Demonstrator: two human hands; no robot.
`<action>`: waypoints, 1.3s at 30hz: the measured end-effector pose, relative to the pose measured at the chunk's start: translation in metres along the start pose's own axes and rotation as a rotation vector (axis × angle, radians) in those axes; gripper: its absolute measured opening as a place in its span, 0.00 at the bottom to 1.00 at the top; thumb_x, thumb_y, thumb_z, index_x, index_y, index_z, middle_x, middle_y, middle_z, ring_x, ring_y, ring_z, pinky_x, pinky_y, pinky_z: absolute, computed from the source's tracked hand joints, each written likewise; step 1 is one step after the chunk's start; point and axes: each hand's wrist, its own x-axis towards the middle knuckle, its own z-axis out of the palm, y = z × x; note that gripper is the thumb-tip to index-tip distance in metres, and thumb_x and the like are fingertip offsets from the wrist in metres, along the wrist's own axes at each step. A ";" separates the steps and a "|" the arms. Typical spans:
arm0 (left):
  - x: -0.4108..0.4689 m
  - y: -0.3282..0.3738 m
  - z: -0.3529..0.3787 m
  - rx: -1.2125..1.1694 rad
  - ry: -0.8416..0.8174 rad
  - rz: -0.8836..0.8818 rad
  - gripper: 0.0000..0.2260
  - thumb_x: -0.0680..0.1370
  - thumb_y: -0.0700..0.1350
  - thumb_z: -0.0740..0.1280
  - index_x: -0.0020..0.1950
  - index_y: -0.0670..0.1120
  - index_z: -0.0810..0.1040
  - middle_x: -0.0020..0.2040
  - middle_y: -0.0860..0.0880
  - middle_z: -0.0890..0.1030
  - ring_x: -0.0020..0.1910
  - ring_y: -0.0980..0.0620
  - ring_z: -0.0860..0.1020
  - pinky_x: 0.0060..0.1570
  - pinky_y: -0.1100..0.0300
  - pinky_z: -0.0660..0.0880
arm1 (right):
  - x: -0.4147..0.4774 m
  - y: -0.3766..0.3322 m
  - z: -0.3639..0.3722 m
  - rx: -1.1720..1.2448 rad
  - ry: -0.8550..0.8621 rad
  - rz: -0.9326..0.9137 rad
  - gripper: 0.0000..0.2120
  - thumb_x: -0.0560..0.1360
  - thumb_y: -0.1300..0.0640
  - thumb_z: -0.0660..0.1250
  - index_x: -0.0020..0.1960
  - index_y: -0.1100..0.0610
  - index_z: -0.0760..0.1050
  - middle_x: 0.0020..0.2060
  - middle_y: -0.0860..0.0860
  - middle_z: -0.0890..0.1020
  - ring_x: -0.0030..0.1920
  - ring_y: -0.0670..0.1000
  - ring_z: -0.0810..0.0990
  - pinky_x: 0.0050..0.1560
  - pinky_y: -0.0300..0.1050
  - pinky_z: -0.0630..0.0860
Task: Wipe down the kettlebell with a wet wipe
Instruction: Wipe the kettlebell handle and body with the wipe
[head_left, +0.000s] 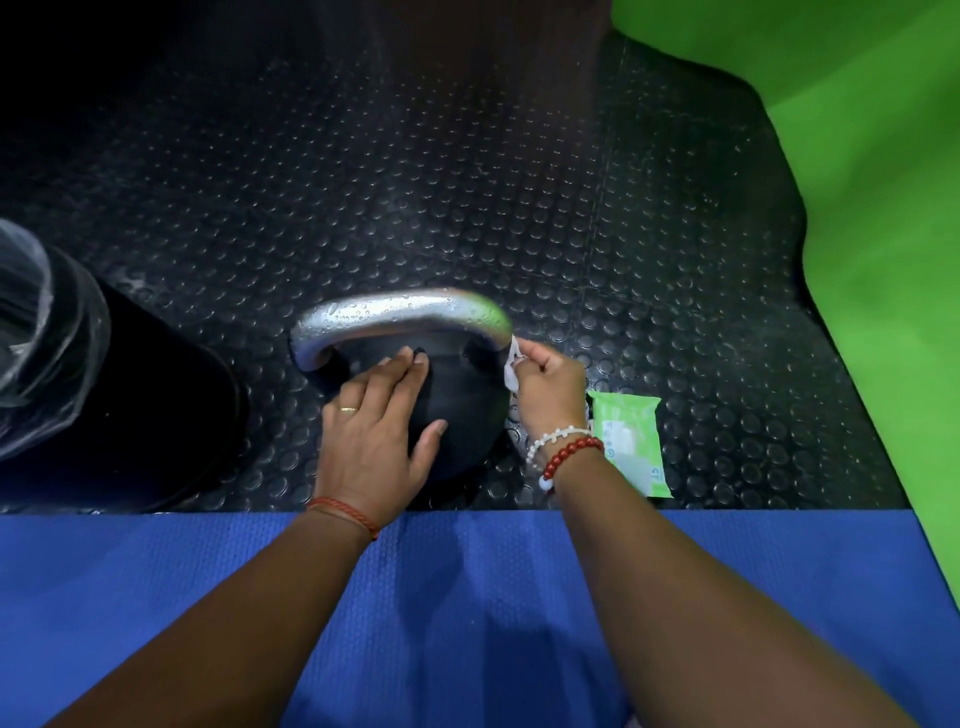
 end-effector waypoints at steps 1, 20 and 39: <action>0.000 0.000 0.000 -0.001 0.002 0.000 0.28 0.74 0.57 0.60 0.70 0.45 0.69 0.68 0.47 0.72 0.61 0.47 0.67 0.51 0.49 0.71 | 0.003 -0.001 -0.003 -0.008 -0.029 0.002 0.13 0.77 0.65 0.61 0.56 0.55 0.81 0.40 0.47 0.83 0.33 0.44 0.81 0.36 0.37 0.79; -0.001 -0.001 0.000 -0.051 -0.044 -0.020 0.27 0.75 0.57 0.59 0.71 0.46 0.67 0.70 0.49 0.69 0.69 0.49 0.64 0.59 0.48 0.70 | 0.023 -0.035 -0.020 -0.153 -0.339 -0.094 0.16 0.75 0.70 0.59 0.45 0.54 0.81 0.41 0.51 0.84 0.39 0.43 0.78 0.40 0.30 0.75; -0.001 -0.002 0.001 -0.056 -0.023 -0.016 0.27 0.75 0.57 0.60 0.70 0.47 0.69 0.69 0.49 0.70 0.68 0.49 0.65 0.57 0.48 0.72 | -0.019 -0.014 0.006 0.004 0.044 0.097 0.19 0.78 0.65 0.57 0.61 0.45 0.75 0.29 0.41 0.73 0.19 0.41 0.60 0.20 0.35 0.62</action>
